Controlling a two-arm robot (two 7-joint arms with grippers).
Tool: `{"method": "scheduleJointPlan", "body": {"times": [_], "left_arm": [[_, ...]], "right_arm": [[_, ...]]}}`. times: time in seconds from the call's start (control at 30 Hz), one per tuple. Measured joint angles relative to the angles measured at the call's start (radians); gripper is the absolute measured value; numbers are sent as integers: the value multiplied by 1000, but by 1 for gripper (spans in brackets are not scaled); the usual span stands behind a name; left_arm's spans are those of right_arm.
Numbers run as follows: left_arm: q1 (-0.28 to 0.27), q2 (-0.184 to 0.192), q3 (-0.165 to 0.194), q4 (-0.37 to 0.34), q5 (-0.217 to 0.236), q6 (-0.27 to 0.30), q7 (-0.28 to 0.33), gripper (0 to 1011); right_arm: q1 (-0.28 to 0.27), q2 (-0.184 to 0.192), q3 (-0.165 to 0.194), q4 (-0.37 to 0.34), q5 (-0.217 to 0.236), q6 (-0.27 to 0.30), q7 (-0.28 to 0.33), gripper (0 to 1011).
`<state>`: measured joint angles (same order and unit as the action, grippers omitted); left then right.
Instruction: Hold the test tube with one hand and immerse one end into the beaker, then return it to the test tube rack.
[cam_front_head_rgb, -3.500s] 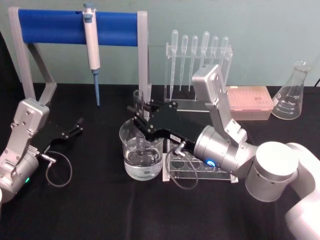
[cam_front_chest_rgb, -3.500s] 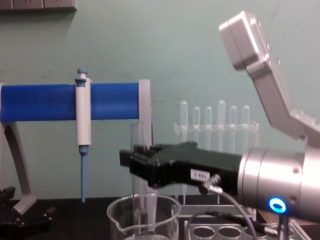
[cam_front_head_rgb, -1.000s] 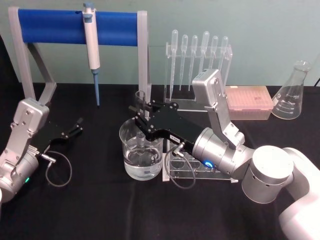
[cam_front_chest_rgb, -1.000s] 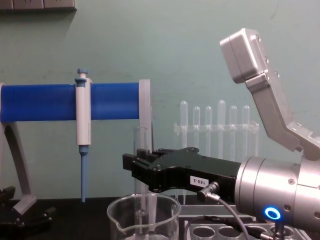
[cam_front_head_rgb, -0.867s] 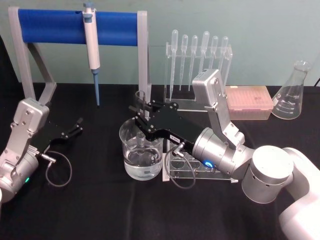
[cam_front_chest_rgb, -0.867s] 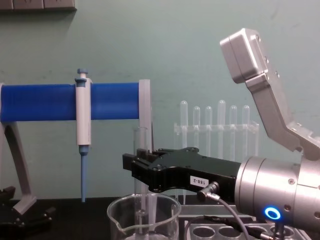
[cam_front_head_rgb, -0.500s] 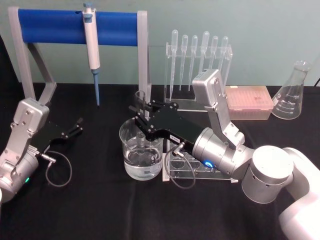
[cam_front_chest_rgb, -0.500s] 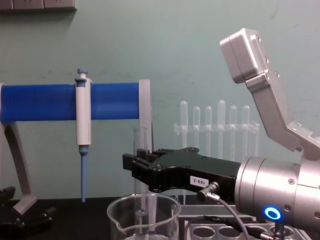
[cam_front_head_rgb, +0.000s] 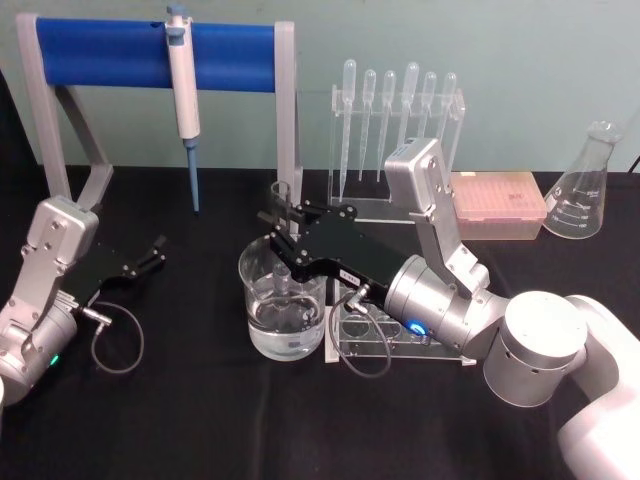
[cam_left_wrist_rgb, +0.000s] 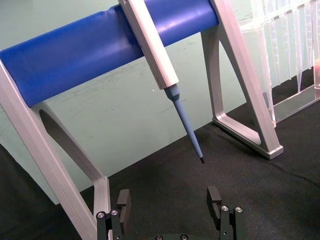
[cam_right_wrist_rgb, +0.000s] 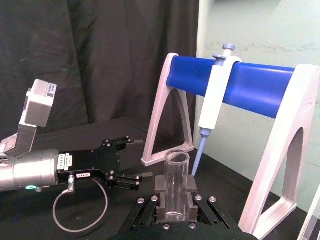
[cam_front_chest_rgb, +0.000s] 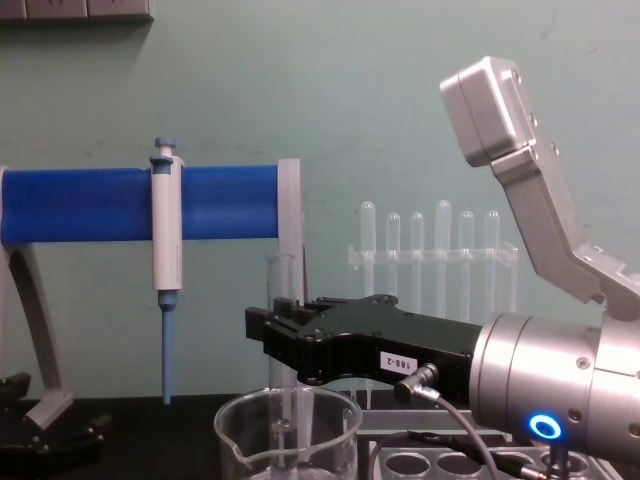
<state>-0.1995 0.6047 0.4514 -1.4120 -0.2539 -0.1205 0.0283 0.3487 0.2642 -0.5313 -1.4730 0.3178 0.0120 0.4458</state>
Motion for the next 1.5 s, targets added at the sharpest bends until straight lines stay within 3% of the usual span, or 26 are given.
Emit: {"method": "scheduleJointPlan", "body": {"times": [1.5], "left_arm": [[0,0,0,0,0,0,0,1000]], "right_arm": [[0,0,0,0,0,0,0,234]]}}
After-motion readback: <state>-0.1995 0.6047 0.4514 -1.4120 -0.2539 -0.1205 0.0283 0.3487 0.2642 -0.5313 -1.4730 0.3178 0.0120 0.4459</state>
